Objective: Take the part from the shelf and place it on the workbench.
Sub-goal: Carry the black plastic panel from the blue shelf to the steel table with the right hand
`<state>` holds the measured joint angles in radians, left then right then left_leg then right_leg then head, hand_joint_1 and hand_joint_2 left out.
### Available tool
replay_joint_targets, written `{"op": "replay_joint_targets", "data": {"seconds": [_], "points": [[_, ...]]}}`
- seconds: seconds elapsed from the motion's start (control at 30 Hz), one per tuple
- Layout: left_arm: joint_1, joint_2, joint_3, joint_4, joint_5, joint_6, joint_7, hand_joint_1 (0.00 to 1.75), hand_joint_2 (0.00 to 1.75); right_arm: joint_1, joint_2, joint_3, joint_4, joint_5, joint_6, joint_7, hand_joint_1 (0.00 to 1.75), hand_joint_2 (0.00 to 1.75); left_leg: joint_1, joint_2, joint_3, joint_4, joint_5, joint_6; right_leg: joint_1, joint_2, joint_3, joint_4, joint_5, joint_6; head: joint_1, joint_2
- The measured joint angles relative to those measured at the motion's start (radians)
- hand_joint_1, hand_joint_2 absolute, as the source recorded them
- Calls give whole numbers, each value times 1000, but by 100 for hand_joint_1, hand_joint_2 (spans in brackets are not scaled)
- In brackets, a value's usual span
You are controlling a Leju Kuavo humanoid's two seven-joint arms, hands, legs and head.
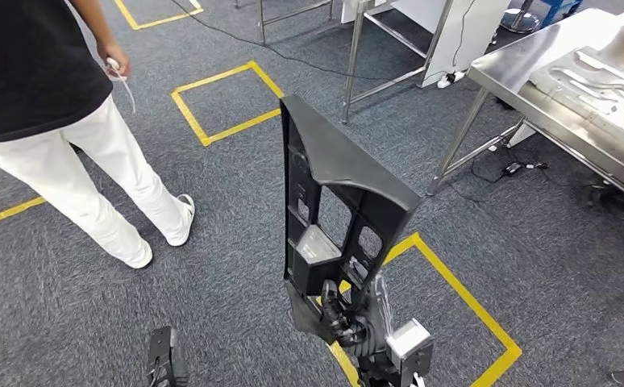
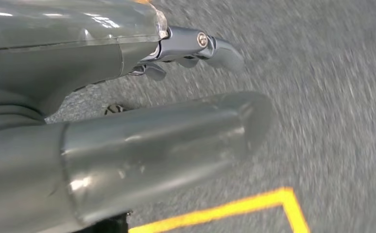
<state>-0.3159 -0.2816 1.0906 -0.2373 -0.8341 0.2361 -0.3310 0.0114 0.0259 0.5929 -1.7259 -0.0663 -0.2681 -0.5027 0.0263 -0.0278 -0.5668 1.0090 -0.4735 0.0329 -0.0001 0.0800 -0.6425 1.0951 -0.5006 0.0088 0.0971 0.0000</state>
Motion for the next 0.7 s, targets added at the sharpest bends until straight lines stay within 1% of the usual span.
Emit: {"op": "replay_joint_targets", "data": {"seconds": [0.03, 0.07, 0.1, 0.13, 0.17, 0.2, 0.23, 0.27, 0.3, 0.33, 0.37, 0.4, 0.43, 0.47, 0.5, 0.53, 0.57, 0.6, 0.63, 0.67, 0.7], "points": [[2, 0, -5, 0, -2, -2, -2, 0, 0, 1, 0, -1, 0, 1, 1, -2, 175, 175, -2, 15, 3, -3, 0, 3, 0, -38, -28, 55, -29, 4, 0, 0], [5, 0, -10, 0, -5, -4, -3, 0, 0, 3, -1, -2, -1, 1, 3, -4, 175, 175, -4, 31, 4, -5, -2, 5, -3, -59, -62, 120, -58, 8, 1, 0], [9, 0, -16, 0, -7, -5, -3, 0, 0, 7, -1, -4, -1, 2, 5, -7, 175, 175, -4, 48, 5, -4, -4, 5, -7, -68, -93, 175, -76, 12, 1, 0], [13, 0, -22, 0, -10, -6, -3, 0, 0, 11, -2, -6, -1, 2, 8, -9, 175, 175, -4, 64, 6, -4, -6, 3, -11, -73, -110, 202, -76, 15, 0, 0], [16, -1, -27, 0, -12, -7, -3, 0, 0, 16, -3, -9, -1, 3, 9, -10, 175, 175, -4, 79, 8, -4, -10, 1, -16, -77, -106, 190, -58, 19, 1, 0], [19, -1, -33, 0, -14, -8, -2, 0, 0, 19, -4, -12, -1, 3, 10, -11, 175, 175, -4, 92, 12, -4, -13, -2, -19, -86, -80, 139, -24, 21, 1, 0], [20, -2, -39, 0, -16, -9, -2, 0, 0, 21, -5, -14, -2, 4, 11, -11, 175, 175, -4, 104, 17, -4, -17, -6, -20, -105, -42, 64, 11, 21, 1, 0], [21, -2, -44, 0, -17, -10, -1, 0, 0, 22, -5, -16, -2, 4, 11, -12, 175, 175, -6, 114, 22, -4, -22, -11, -17, -129, -6, -2, 36, 20, 1, 0], [21, -2, -48, 0, -18, -11, -1, 0, 0, 23, -5, -17, -3, 5, 12, -12, 175, 175, -7, 123, 27, -5, -25, -17, -13, -145, 18, -49, 49, 16, 0, 0], [21, -2, -51, 0, -19, -12, 0, 0, 0, 23, -6, -18, -4, 5, 12, -13, 175, 175, -9, 132, 31, -6, -29, -24, -7, -155, 30, -72, 50, 11, 0, 0], [21, -3, -54, 0, -19, -14, 0, 0, 0, 25, -6, -19, -5, 5, 13, -13, 175, 175, -10, 141, 35, -7, -32, -30, -2, -151, 30, -72, 46, 5, 0, 0], [21, -4, -57, 0, -19, -15, 2, 0, 0, 26, -7, -20, -6, 5, 15, -13, 175, 175, -9, 152, 41, -10, -34, -37, 0, -136, 30, -74, 45, -2, 0, 0], [21, -5, -62, 0, -19, -17, 4, 0, 0, 28, -8, -21, -8, 6, 18, -13, 175, 175, -6, 151, 46, -8, -40, -43, -1, -125, 35, -79, 46, -8, 0, 0], [21, -6, -67, 0, -17, -19, 5, 0, 0, 29, -8, -22, -10, 8, 22, -13, 175, 175, -4, 134, 45, 6, -53, -47, -3, -112, 41, -85, 47, -15, 0, 0], [21, -6, -71, 0, -15, -21, 6, 0, 0, 29, -8, -23, -13, 10, 27, -12, 175, 175, -2, 107, 33, 39, -75, -50, -6, -100, 47, -91, 49, -22, -1, 0], [22, -5, -74, -1, -10, -23, 7, 0, 0, 29, -8, -23, -14, 12, 33, -11, 175, 175, 0, 75, 7, 95, -105, -50, -8, -89, 52, -95, 49, -28, -1, 0], [24, -3, -76, -1, -4, -24, 8, 0, 0, 28, -8, -24, -15, 14, 39, -10, 175, 175, -1, 50, -29, 165, -136, -50, -6, -76, 54, -95, 48, -33, -2, 0], [28, -1, -79, -1, 2, -25, 10, 0, 0, 27, -8, -24, -15, 15, 45, -9, 175, 175, -2, 39, -68, 232, -157, -50, -4, -61, 55, -94, 47, -37, -2, 0], [31, 0, -81, -1, 9, -26, 12, 0, 0, 27, -8, -24, -14, 17, 49, -7, 175, 175, -3, 34, -97, 276, -161, -49, -2, -44, 56, -93, 45, -39, -2, 0], [33, 1, -85, -1, 14, -27, 14, 0, 0, 27, -8, -24, -14, 18, 52, -5, 175, 175, -3, 32, -109, 281, -144, -47, 0, -26, 58, -90, 43, -39, -2, 0], [34, 3, -89, -1, 19, -29, 15, 0, 0, 27, -8, -24, -14, 19, 54, -3, 175, 175, -3, 28, -102, 246, -107, -44, 2, -9, 61, -87, 40, -39, -2, 0]]}}
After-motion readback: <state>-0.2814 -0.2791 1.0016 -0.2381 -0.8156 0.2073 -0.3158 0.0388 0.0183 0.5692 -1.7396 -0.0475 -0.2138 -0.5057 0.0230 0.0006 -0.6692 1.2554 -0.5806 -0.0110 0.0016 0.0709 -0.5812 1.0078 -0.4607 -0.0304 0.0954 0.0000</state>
